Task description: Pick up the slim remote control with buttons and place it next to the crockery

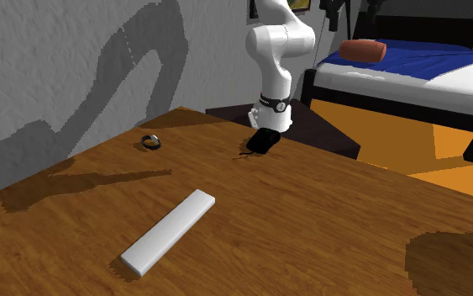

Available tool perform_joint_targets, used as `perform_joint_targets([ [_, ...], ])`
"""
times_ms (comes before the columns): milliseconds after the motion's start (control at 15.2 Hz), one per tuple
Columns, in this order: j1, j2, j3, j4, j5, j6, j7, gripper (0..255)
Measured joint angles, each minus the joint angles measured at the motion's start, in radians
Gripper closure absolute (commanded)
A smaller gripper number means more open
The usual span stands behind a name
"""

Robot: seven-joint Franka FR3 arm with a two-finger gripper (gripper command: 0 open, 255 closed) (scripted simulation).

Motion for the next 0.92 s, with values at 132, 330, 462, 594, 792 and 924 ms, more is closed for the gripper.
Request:
perform_joint_targets([
  [132, -0.005, 0.014, -0.006, -0.002, -0.005, 0.014, -0.004, 0],
  [330, -0.029, 0.068, -0.03, -0.009, -0.024, 0.071, -0.011, 0],
  [462, -0.048, 0.111, -0.049, -0.021, -0.039, 0.121, -0.019, 0],
  [594, -0.065, 0.162, -0.067, -0.009, -0.051, 0.158, -0.022, 0],
  [792, -0.09, 0.253, -0.1, 0.006, -0.068, 0.23, -0.034, 0],
  [924, -0.101, 0.307, -0.111, 0.015, -0.072, 0.274, -0.028, 0],
])
